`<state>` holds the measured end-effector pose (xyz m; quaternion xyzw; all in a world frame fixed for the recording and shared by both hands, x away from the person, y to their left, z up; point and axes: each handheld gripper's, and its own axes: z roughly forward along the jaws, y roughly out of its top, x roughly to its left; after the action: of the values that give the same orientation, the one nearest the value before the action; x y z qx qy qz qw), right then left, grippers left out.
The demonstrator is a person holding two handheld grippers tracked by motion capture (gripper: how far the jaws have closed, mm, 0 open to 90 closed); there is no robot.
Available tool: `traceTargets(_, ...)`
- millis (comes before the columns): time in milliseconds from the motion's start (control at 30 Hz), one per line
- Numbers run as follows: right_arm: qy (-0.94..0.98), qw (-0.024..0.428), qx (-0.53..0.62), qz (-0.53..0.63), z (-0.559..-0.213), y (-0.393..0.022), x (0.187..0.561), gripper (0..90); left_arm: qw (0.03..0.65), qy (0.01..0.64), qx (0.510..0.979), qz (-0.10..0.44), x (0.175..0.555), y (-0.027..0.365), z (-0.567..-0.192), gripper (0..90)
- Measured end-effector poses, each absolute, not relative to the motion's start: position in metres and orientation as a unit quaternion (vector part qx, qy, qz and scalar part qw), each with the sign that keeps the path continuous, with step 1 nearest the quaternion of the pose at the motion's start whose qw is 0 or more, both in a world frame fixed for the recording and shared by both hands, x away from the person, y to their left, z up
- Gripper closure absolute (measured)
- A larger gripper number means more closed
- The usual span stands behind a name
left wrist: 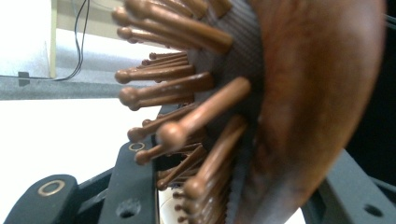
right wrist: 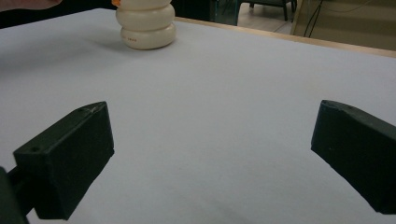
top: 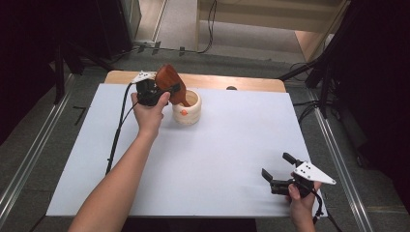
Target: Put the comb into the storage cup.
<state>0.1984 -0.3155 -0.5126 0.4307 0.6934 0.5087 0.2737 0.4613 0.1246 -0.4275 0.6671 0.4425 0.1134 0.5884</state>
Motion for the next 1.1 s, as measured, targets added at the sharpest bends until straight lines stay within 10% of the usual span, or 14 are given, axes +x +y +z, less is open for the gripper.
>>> traceTargets(333, 0.692, 0.273, 0.432, 0.510, -0.513, -0.315, 0.199, 0.0, 0.582, 0.456, 0.661, 0.126, 0.464, 0.130, -0.426, 41.6)
traceTargets(700, 0.692, 0.273, 0.432, 0.510, -0.513, -0.315, 0.199, 0.0, 0.582, 0.445, 0.668, 0.133, 0.460, 0.132, -0.422, 1.3)
traceTargets(1100, 0.693, 0.274, 0.432, 0.509, -0.513, -0.315, 0.199, 0.0, 0.579, 0.425, 0.676, 0.166, 0.447, 0.141, -0.418, 0.0)
